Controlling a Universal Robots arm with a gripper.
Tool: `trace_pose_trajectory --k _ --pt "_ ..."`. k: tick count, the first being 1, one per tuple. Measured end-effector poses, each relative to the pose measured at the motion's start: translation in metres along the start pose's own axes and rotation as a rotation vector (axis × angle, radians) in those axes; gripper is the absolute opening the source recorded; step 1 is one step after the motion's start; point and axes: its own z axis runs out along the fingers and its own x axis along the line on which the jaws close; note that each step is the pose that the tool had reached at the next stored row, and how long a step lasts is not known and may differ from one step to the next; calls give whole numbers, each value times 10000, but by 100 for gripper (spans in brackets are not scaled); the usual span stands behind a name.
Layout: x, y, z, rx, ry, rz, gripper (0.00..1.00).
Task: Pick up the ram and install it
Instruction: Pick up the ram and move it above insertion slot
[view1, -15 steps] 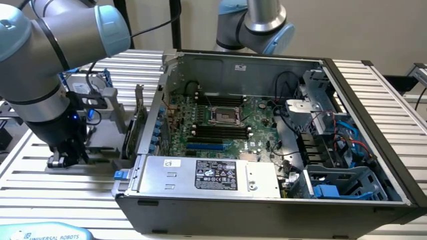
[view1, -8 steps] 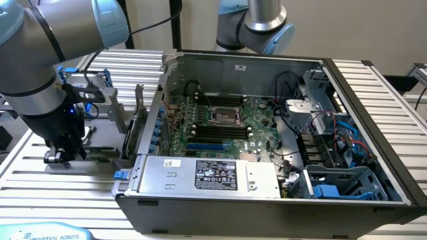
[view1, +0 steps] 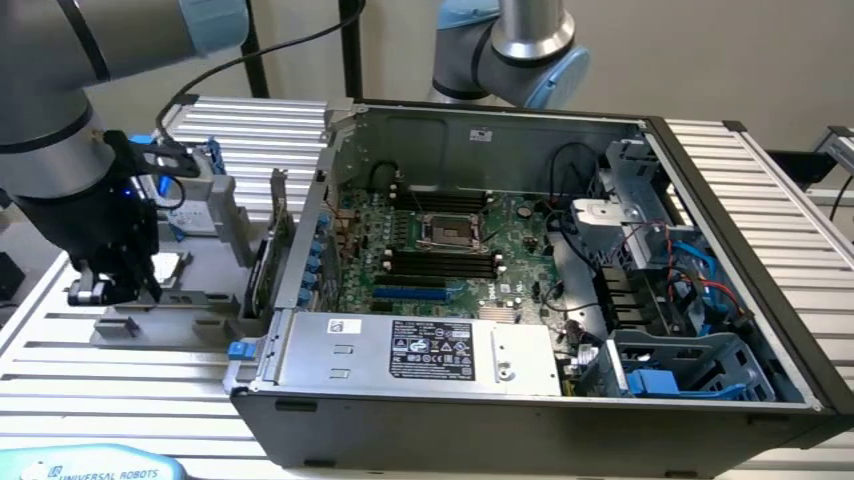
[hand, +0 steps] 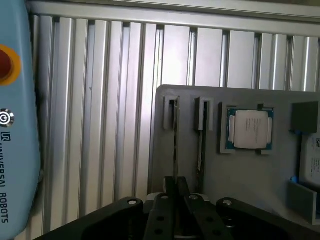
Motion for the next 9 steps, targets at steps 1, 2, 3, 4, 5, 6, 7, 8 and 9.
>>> trace_pose_trajectory --k 1,2,3,4,5,6,7,8,9 --pt "-2 -1 -46 1 -1 0 14" --pt "-4 -3 -91 1 -1 -1 14" --pt "-6 -6 -138 0 0 0 14" --pt "-8 -10 -184 1 -1 -1 14" --pt "-10 -14 -226 2 -2 0 14" --pt "-12 -18 -271 0 -1 0 14" --pt "-14 -27 -321 0 -1 -1 14" --pt "-15 -35 -367 1 -1 -1 14" --pt "-17 -44 -412 -1 0 0 14"
